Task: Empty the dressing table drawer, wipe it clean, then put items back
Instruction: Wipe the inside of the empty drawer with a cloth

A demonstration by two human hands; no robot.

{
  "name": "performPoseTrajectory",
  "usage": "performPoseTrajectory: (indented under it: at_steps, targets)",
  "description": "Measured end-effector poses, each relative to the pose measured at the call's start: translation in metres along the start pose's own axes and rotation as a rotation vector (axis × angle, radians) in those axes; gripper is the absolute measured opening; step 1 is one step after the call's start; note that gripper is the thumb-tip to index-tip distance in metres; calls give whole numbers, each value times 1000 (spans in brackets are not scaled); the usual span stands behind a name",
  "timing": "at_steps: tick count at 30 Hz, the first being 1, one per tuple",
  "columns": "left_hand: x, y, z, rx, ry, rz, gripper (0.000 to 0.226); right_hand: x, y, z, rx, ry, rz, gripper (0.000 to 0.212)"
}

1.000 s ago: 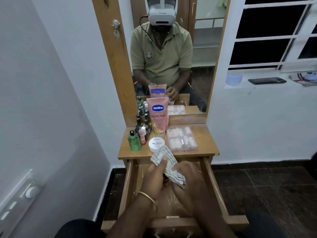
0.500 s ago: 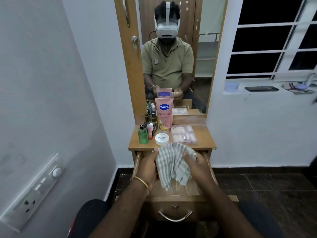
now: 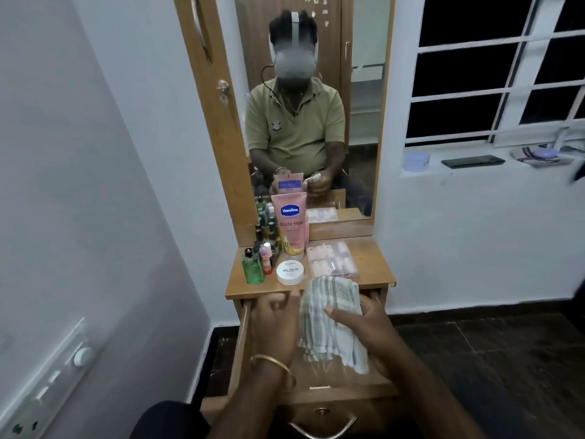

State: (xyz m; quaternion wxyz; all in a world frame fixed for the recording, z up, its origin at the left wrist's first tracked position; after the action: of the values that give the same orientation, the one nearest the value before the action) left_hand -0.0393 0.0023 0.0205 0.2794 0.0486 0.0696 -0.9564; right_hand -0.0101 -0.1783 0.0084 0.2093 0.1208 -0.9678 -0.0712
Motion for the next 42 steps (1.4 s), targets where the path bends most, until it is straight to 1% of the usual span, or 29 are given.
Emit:
performPoseTrajectory:
  at_steps: [1, 4, 6, 8, 9, 11, 13, 14, 15, 18, 19, 20, 22, 24, 26, 28, 29, 31, 33, 36, 38, 40, 42]
  targets:
    - [8, 9, -4, 23, -6, -81, 23, -2, -1, 1, -22, 2, 25, 29]
    - [15, 33, -28, 140, -132, -311, 22, -12, 2, 5, -89, 15, 47, 25]
    - [11, 37, -33, 229, -196, -383, 22, -14, 9, 5, -111, 18, 7, 22]
    - [3, 36, -36, 281, -220, -414, 23, -17, 16, 3, -62, -5, 12, 22]
    - [1, 35, -36, 297, -224, -431, 24, -18, 18, 1, -10, -37, 54, 22]
    - [-3, 33, -38, 321, -229, -471, 25, -20, 17, -6, 99, -143, 195, 21]
    - [-8, 29, -38, 343, -221, -506, 28, -22, 17, -9, 189, -232, 296, 27]
    - [-11, 27, -37, 353, -218, -525, 29, -24, 19, -8, 201, -235, 293, 31]
    - [-13, 25, -36, 360, -219, -547, 30, -26, 21, -4, 159, -192, 240, 34]
    - [-17, 18, -33, 348, -208, -608, 28, -32, 37, 15, -60, 46, -14, 39]
    - [-19, 12, -32, 324, -190, -626, 27, -32, 41, 17, -80, 62, -41, 39]
    - [-23, 5, -31, 296, -158, -637, 26, -32, 41, 16, -88, 49, -27, 38]
    - [-36, -19, -28, 265, -76, -593, 29, -33, 40, 13, -59, -14, 44, 38]
    - [-56, -54, -37, 283, -30, -426, 38, -33, 39, 9, 83, -89, 153, 31]
    - [-75, -89, -59, 328, -34, -191, 39, -34, 39, 0, 331, -217, 279, 21]
    - [-84, -110, -90, 348, -70, -8, 39, -38, 50, -7, 599, -376, 326, 12]
    - [-85, -113, -105, 344, -98, 36, 41, -40, 60, -8, 743, -456, 333, 10]
    - [-87, -107, -126, 341, -161, 32, 48, -47, 82, -5, 966, -532, 323, 17]
    - [-90, -96, -137, 368, -210, -28, 62, -57, 103, 3, 1097, -544, 316, 26]
    - [-95, -82, -133, 408, -216, -115, 73, -68, 131, 11, 1260, -614, 319, 37]
    - [-96, -78, -129, 438, -207, -133, 79, -76, 147, 13, 1375, -636, 312, 44]
    - [-97, -74, -127, 479, -190, -138, 76, -81, 163, 14, 1515, -664, 320, 49]
    - [-99, -69, -127, 516, -162, -151, 68, -88, 175, 17, 1617, -677, 322, 50]
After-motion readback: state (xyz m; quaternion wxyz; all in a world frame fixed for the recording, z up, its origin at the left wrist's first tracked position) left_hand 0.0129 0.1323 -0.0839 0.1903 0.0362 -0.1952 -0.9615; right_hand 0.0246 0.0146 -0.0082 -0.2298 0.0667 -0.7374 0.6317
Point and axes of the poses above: each hand's wrist, its own x-axis away from the middle knuckle, its own y-axis out of the palm, z = x × y, the point moved 7 cm from there along -x, towards the middle knuckle, and after that the axes turned 13 degrees about y, right-handed, at the moved point
